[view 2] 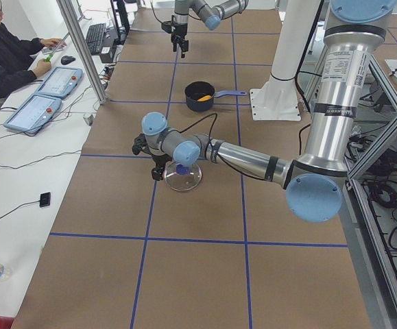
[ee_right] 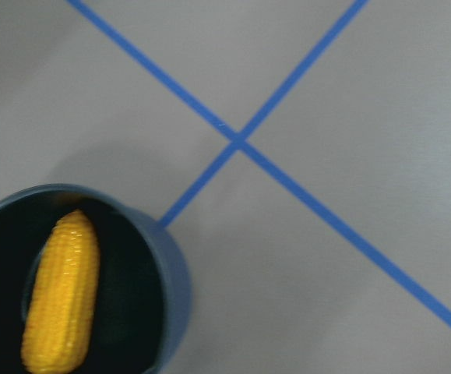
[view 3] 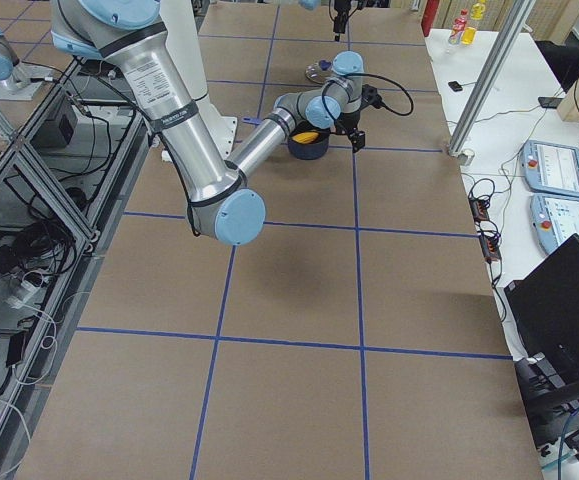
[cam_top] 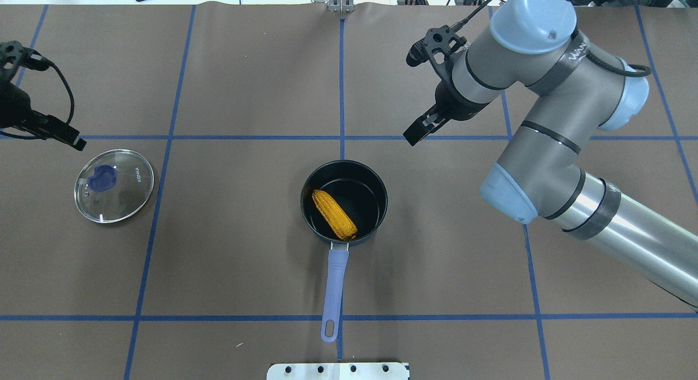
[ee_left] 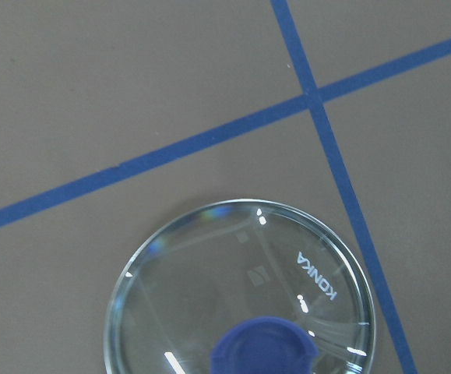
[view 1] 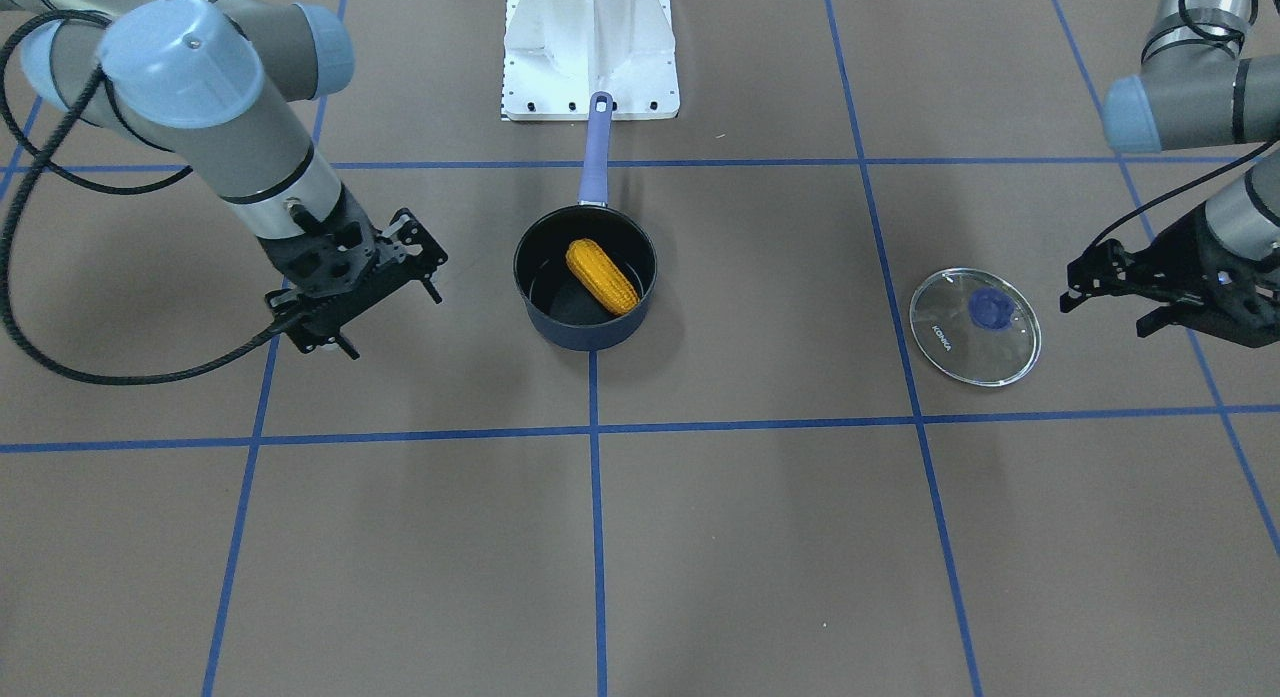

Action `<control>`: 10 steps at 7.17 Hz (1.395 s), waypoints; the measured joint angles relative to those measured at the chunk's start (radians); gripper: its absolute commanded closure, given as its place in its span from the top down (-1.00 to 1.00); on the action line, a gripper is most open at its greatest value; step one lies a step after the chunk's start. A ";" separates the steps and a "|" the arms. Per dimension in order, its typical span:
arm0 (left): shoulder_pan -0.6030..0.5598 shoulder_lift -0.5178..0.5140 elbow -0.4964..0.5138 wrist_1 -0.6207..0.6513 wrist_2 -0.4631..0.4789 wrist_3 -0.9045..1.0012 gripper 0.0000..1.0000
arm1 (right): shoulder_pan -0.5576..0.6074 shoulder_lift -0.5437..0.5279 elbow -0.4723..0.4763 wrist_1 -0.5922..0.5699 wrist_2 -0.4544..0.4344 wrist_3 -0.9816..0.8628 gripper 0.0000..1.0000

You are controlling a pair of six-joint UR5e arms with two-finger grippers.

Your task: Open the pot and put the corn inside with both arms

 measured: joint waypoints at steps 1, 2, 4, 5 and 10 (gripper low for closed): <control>-0.042 0.022 0.004 0.015 0.000 0.061 0.96 | 0.060 -0.040 -0.003 -0.007 0.021 -0.003 1.00; -0.084 0.040 0.007 0.034 0.001 0.119 0.98 | 0.120 -0.076 -0.011 -0.026 0.039 -0.051 1.00; -0.161 0.057 0.008 0.117 0.000 0.236 0.99 | 0.220 -0.154 -0.013 -0.083 0.062 -0.166 1.00; -0.192 0.061 0.009 0.162 0.001 0.273 0.99 | 0.271 -0.216 -0.013 -0.098 0.075 -0.188 1.00; -0.218 0.063 0.049 0.193 0.002 0.296 0.99 | 0.531 -0.521 -0.028 -0.101 0.166 -0.337 1.00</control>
